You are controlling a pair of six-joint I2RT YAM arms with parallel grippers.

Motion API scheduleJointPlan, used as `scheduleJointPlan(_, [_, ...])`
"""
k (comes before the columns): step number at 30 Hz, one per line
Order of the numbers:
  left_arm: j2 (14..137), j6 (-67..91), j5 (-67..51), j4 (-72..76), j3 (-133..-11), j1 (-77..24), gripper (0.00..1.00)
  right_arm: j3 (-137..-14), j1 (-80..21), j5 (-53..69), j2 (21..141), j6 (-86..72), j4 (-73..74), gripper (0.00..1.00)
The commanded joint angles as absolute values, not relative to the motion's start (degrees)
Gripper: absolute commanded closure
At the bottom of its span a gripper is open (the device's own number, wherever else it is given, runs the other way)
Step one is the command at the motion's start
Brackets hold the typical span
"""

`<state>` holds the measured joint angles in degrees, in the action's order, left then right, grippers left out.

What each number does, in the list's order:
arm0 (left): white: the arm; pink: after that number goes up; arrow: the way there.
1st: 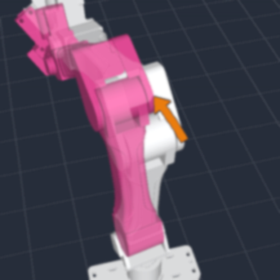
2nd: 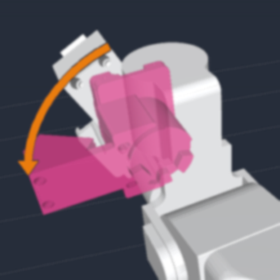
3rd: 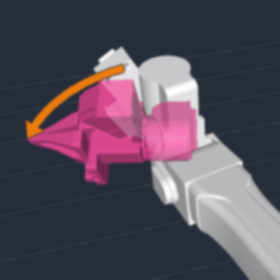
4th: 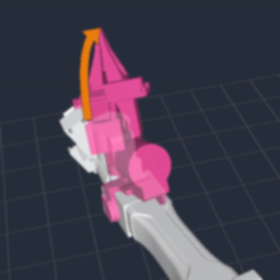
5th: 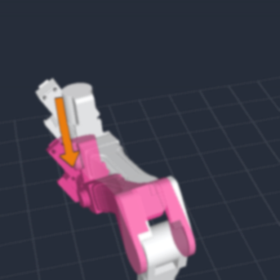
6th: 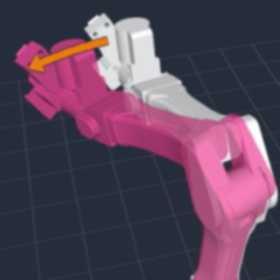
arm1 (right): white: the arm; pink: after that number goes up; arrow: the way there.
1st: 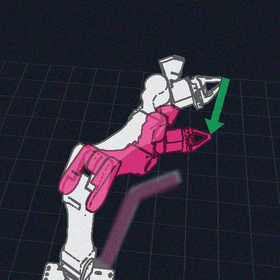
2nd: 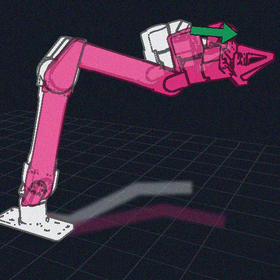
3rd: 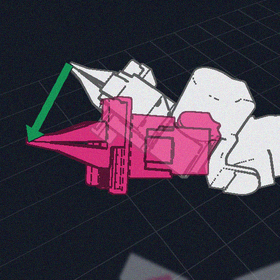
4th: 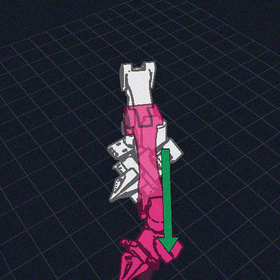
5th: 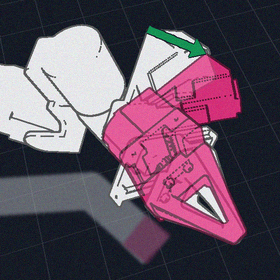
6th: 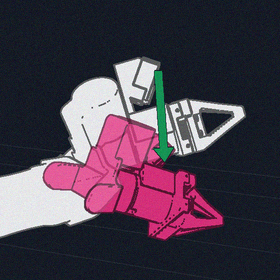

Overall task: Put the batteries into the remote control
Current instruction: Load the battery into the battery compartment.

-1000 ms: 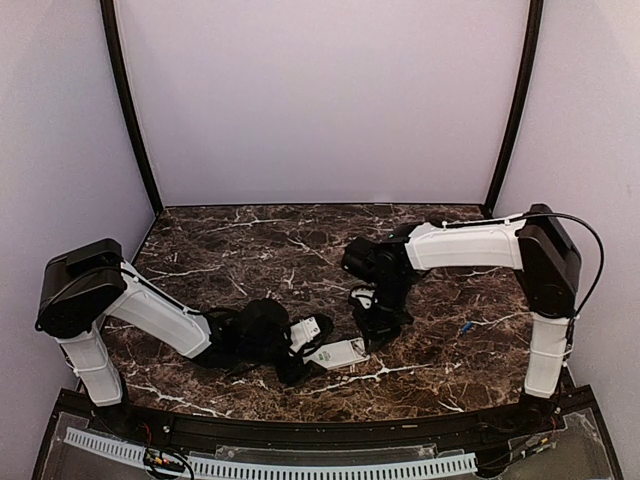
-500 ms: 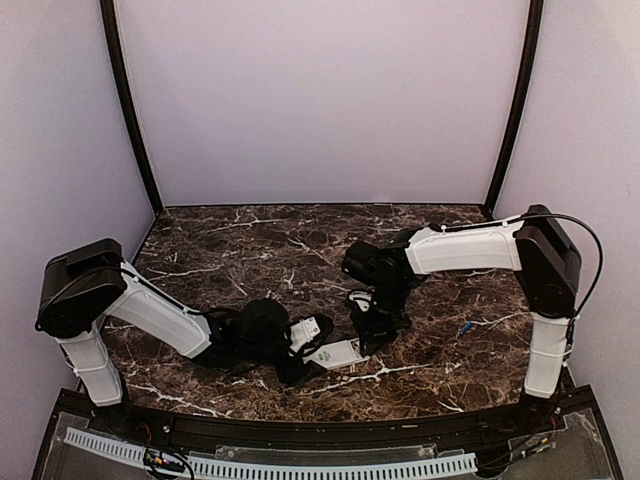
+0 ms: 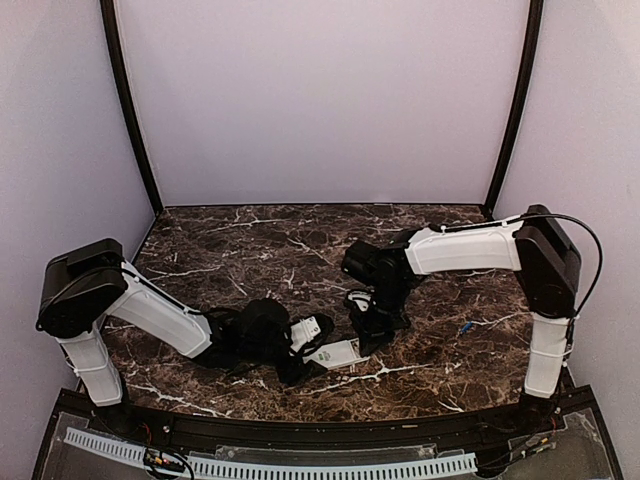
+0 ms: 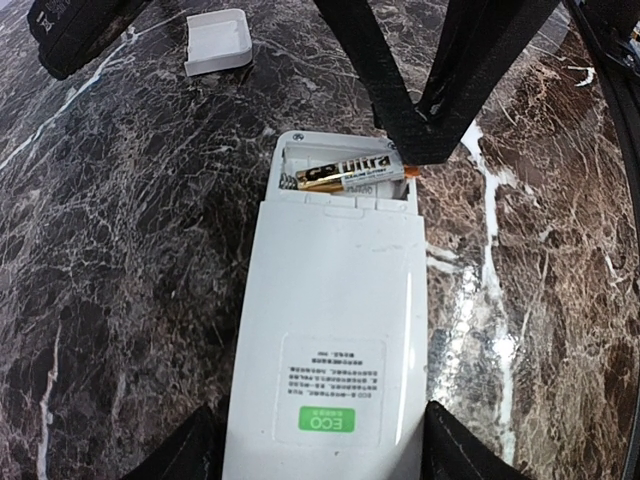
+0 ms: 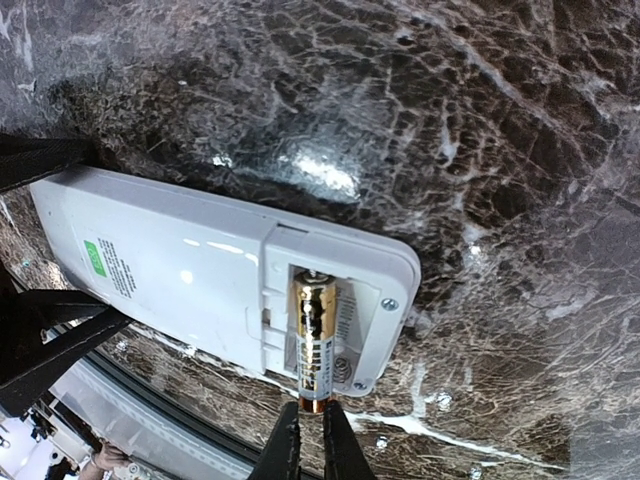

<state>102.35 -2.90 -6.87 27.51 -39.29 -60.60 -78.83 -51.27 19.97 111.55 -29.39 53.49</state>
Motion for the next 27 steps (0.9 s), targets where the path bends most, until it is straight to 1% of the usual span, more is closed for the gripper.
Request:
scheduleJointPlan(1, [104.2, -2.7, -7.2, 22.2, -38.7, -60.1, 0.32, -78.1, -51.1, 20.7, 112.9, -29.6, 52.5, 0.92])
scheduleJointPlan(13, [104.4, -2.8, -7.3, 22.1, -38.8, -60.1, 0.32, -78.2, -51.2, 19.6, 114.4, -30.1, 51.1, 0.92])
scheduleJointPlan(19, [104.7, -2.9, -7.5, 22.0, -39.0, -60.1, 0.32, -79.1, -51.2, 18.6, 115.1, -30.9, 50.1, 0.95])
scheduleJointPlan(27, [105.3, -2.7, -7.6, 21.9, -39.2, -60.1, 0.38, -78.0, -51.2, 19.3, 117.1, -32.2, 46.4, 0.99])
